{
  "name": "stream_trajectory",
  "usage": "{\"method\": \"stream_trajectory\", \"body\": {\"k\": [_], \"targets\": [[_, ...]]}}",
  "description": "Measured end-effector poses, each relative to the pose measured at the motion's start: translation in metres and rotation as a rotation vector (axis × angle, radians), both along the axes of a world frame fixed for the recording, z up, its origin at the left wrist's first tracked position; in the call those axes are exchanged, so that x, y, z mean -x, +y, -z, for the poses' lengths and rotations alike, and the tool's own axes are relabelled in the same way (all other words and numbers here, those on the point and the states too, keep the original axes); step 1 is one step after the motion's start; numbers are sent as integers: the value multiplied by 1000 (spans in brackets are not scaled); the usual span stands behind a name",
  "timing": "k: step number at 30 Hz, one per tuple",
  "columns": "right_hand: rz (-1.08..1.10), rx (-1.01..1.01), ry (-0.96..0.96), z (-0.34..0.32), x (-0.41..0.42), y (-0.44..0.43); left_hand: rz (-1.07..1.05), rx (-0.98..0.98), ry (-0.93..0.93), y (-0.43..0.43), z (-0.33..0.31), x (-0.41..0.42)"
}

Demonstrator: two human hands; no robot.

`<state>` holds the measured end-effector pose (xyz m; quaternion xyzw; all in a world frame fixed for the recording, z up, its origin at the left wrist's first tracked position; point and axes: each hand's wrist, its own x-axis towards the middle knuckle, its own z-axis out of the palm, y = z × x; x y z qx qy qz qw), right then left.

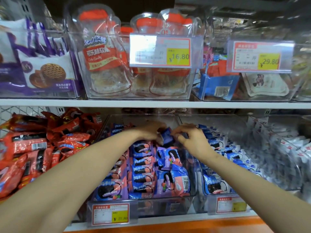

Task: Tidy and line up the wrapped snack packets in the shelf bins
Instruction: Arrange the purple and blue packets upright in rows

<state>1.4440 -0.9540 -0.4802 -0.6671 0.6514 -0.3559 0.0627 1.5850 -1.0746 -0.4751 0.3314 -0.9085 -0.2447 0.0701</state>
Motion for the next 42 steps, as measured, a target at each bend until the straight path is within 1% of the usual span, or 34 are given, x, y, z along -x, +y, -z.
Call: {"method": "stream_trajectory", "body": {"k": [1, 2, 3, 4, 6, 9, 11, 14, 17, 19, 22, 24, 26, 28, 30, 31, 32, 34, 36, 38, 39, 40, 42], "targets": [[9, -6, -16, 0, 0, 1, -15, -14, 133, 1, -4, -2], [16, -6, -33, -1, 0, 2, -35, 31, 226, 0, -7, -3], [19, 0, -53, -1, 0, 2, -52, 95, 279, 0, -9, -5], [18, 13, -74, -2, 0, 2, -60, 142, 326, 1, -10, -7], [18, 38, -154, -5, -3, 2, -58, 164, 402, 10, -13, -12], [34, 30, -367, -18, -12, 1, -60, 205, 477, 22, -12, -21], [33, -14, -482, -25, -16, -2, -53, 243, 504, 28, -12, -28], [-2, -73, -578, -26, -20, -4, -35, 292, 499, 35, -14, -39], [-1, -116, -590, -27, -20, -3, 10, 326, 439, 40, -14, -51], [-25, -124, -608, -29, -19, -2, -7, 341, 387, 40, -12, -60], [-97, -163, -645, -31, -22, 1, -53, 307, 324, 45, -10, -70], [-113, -202, -621, -32, -28, 3, -47, 377, 338, 50, -7, -71], [-165, -252, -587, -32, -30, 6, -17, 442, 402, 53, -7, -70], [-252, -296, -598, -31, -30, 10, 20, 468, 433, 53, -10, -71], [-277, -293, -623, -30, -26, 12, 5, 503, 435, 49, -10, -71], [-263, -275, -627, -29, -25, 12, -38, 477, 435, 48, -10, -70], [-249, -249, -624, -29, -24, 11, -98, 404, 445, 49, -9, -69], [-222, -202, -595, -29, -26, 10, -240, 168, 487, 51, -9, -65], [-189, -163, -542, -28, -28, 9, -321, -146, 553, 55, -10, -61], [-169, -144, -481, -26, -28, 9, -333, -554, 719, 59, -14, -60], [-162, -140, -458, -26, -28, 10, -339, -715, 767, 61, -17, -60], [-162, -145, -451, -26, -27, 10, -333, -803, 783, 62, -19, -61], [-185, -179, -478, -26, -25, 11, -296, -824, 761, 61, -21, -61]]}}
